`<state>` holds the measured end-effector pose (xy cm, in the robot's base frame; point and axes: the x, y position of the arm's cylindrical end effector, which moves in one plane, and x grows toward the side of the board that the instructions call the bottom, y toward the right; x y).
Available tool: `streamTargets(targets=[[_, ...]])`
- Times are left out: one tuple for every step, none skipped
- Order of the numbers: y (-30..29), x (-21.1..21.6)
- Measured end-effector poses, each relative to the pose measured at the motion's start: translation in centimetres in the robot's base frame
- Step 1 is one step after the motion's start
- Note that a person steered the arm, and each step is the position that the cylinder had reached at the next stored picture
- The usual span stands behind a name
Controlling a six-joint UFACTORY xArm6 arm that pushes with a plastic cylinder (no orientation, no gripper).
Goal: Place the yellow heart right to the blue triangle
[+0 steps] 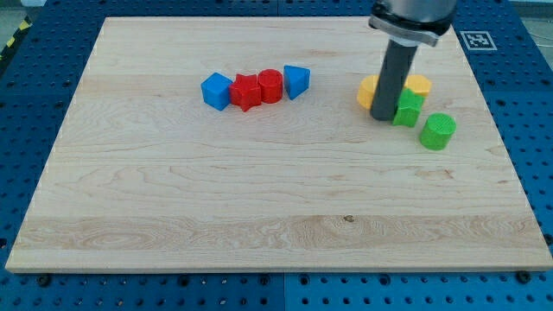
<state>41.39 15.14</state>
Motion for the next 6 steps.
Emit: streamTargets(targets=[[1.4, -0.4], [2.4, -1.5], [2.3, -3.1], [-1.8, -2.9], [-2.3, -2.9], [-2.3, -1.9]])
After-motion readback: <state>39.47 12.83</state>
